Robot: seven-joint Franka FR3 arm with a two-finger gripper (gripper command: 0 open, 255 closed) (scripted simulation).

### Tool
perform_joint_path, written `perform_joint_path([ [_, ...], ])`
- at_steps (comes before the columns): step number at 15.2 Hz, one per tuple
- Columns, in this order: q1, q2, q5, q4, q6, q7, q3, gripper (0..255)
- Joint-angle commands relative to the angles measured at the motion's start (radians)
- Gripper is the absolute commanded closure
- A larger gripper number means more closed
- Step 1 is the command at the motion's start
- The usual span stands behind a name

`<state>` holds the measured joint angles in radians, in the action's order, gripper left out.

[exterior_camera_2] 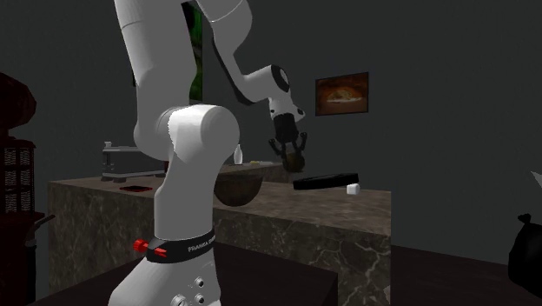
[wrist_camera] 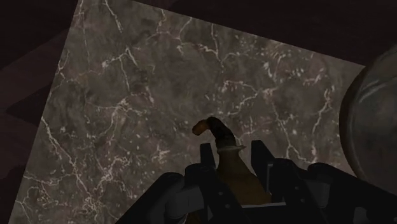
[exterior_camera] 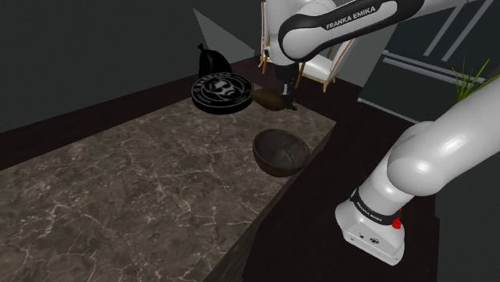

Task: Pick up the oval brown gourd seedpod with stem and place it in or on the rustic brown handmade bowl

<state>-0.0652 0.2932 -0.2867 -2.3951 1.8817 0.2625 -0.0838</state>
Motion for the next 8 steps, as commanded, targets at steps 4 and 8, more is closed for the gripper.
perform_joint_path([
  [4, 0.001, 0.026, 0.007, 0.042, -0.065, 0.021, 0.001, 255],
  [8, 0.002, 0.041, 0.012, 0.082, -0.118, 0.036, 0.0, 255],
])
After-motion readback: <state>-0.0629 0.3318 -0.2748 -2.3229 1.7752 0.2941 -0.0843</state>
